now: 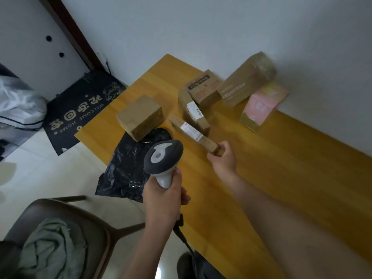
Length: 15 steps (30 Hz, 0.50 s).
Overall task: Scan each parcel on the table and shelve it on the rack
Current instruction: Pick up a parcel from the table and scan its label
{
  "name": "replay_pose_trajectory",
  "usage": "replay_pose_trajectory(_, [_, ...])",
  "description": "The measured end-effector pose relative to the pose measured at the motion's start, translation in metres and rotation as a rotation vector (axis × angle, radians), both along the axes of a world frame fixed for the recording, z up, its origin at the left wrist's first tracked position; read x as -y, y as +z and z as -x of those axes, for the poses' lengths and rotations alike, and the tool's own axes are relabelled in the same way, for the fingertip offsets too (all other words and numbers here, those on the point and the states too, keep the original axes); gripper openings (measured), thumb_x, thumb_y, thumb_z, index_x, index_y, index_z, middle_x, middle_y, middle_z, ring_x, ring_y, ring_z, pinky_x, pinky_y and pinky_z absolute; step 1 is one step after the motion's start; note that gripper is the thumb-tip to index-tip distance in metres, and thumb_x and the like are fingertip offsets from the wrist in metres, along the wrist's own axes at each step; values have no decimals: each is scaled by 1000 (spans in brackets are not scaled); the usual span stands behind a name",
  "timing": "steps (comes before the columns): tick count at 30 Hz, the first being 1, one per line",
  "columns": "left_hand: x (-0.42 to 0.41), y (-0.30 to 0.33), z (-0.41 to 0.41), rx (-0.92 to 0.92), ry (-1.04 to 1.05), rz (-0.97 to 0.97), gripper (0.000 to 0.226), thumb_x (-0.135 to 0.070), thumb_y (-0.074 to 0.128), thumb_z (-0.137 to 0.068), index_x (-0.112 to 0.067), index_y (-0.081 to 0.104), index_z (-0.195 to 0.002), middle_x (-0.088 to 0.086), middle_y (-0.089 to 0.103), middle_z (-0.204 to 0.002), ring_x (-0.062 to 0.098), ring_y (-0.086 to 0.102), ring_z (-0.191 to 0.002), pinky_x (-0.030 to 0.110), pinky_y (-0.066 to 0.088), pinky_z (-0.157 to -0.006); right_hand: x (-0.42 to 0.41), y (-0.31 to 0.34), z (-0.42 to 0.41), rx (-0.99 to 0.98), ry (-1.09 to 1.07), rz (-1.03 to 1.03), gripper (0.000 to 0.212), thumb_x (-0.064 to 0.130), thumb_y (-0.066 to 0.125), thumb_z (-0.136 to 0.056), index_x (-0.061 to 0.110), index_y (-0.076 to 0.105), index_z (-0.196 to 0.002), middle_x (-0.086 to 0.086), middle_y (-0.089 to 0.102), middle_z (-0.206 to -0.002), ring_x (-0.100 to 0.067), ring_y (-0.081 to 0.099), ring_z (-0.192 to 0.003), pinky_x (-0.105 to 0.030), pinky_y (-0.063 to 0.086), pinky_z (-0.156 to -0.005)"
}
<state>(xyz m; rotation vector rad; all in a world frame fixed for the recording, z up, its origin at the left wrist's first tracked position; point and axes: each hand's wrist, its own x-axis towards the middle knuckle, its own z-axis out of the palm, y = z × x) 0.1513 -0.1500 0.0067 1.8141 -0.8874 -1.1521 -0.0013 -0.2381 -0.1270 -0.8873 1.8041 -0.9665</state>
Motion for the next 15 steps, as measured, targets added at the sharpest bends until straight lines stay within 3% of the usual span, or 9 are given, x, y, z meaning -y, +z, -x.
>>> replay_pose_trajectory(2, [1,2,8,-19,-24,-11,28,-23,62,-95,3,60,-84,14,63,-56,27,66,-49,31,55,-47,-39,-7,27,-285,79,166,32,1,74,-77,16,52,-95,-2,55,-105,-14,54,-91,-16,40,-69])
replay_pose_trajectory(5, [0,5,21,-35,-98,-27,28,-22,61,-96,1,60,-82,10,61,-52,27,65,-50,30,54,-47,-96,-23,64,-566,242,210,37,-10,72,-75,10,54,-99,-6,49,-120,-18,54,-100,-26,50,-71])
replay_pose_trajectory(8, [-5,6,32,-27,-154,-38,29,-20,60,-96,-3,60,-74,6,59,-49,29,64,-50,32,55,-49,-134,-27,89,-636,373,66,48,-18,58,-75,14,53,-111,1,41,-133,-16,54,-101,-19,45,-59])
replay_pose_trajectory(11, [-12,3,38,-18,-187,-48,31,-19,61,-96,-5,60,-69,7,59,-48,30,64,-51,34,56,-50,-142,-30,101,-619,305,-29,48,-14,54,-79,14,52,-118,0,41,-133,-14,52,-92,-13,32,-56])
replay_pose_trajectory(13, [-17,-1,40,-12,-209,-63,33,-19,60,-96,-5,60,-67,6,58,-46,29,64,-49,34,55,-50,-137,-31,99,-596,217,-27,41,-3,56,-86,14,51,-123,-1,41,-133,-19,53,-103,-15,39,-66])
replay_pose_trajectory(15, [-22,-6,42,-11,-221,-89,31,-19,60,-96,-3,60,-68,6,58,-46,27,63,-48,34,54,-51,-129,-32,95,-562,233,-47,48,22,62,-92,18,44,-136,0,35,-143,-26,41,-127,-31,44,-93])
